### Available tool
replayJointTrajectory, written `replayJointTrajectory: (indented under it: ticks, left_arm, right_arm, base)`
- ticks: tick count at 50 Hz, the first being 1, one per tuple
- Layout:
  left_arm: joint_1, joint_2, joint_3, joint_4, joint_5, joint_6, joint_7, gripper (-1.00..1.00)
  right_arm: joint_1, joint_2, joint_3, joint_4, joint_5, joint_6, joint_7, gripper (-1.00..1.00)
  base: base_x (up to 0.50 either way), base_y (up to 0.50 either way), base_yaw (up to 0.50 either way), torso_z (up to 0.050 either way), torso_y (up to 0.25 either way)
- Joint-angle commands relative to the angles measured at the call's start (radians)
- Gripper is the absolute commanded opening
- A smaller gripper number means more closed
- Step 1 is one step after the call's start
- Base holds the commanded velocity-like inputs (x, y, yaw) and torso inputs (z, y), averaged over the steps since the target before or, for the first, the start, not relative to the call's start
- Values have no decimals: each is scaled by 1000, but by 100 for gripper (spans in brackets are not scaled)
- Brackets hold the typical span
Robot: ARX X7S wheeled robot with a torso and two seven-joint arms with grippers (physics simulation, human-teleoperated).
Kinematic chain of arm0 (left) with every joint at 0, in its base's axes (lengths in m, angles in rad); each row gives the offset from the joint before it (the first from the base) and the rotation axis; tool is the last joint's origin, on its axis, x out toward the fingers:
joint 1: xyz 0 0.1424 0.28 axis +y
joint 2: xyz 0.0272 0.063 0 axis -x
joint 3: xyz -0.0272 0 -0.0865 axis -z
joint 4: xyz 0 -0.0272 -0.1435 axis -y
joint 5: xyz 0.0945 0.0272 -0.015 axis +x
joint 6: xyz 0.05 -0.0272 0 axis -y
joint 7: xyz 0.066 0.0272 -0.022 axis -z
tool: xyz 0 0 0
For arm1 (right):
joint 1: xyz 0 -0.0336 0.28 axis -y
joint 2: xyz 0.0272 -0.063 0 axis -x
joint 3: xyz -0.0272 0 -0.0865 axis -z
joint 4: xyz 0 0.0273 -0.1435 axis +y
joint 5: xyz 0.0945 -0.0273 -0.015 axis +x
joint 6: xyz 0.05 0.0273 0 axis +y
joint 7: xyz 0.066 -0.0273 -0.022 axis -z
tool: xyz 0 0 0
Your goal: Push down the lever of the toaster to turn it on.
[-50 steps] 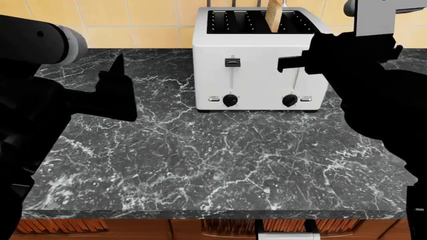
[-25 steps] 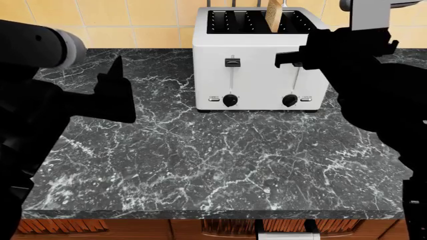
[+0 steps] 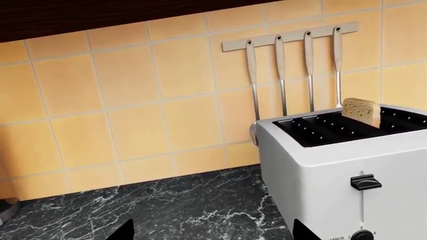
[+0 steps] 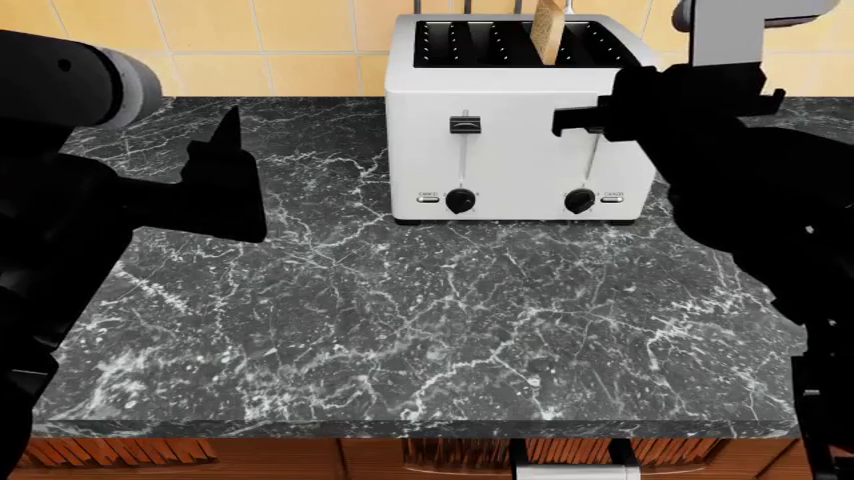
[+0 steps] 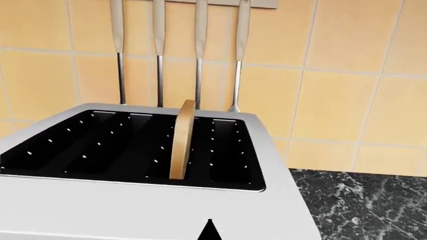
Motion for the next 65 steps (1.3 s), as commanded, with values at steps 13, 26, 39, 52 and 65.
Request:
replayJointTrajectory:
  ticks: [13, 26, 39, 52, 65]
  left_arm:
    - [1, -4, 6, -1, 4, 4, 2, 100]
    - [21, -21, -4, 15, 6, 15, 8, 100]
    - [24, -23, -3, 14, 10, 19, 10, 100]
    - [7, -11, 9, -4, 15, 12, 11, 100]
    - [26, -20, 3, 6, 26, 23, 20, 100]
  right_arm:
    - [8, -16, -35, 19, -19, -31, -45, -100]
    - [8, -12, -49, 11, -14, -29, -64, -100]
    - [13, -12, -55, 26, -24, -34, -63, -100]
    - [6, -15, -63, 50, -29, -19, -43, -100]
    - [6, -15, -78, 50, -26, -8, -49, -100]
  base:
    - [0, 0, 0, 0, 0]
    - [0, 0, 0, 0, 0]
    - [0, 0, 0, 0, 0]
    - [0, 0, 0, 0, 0]
    - [0, 0, 0, 0, 0]
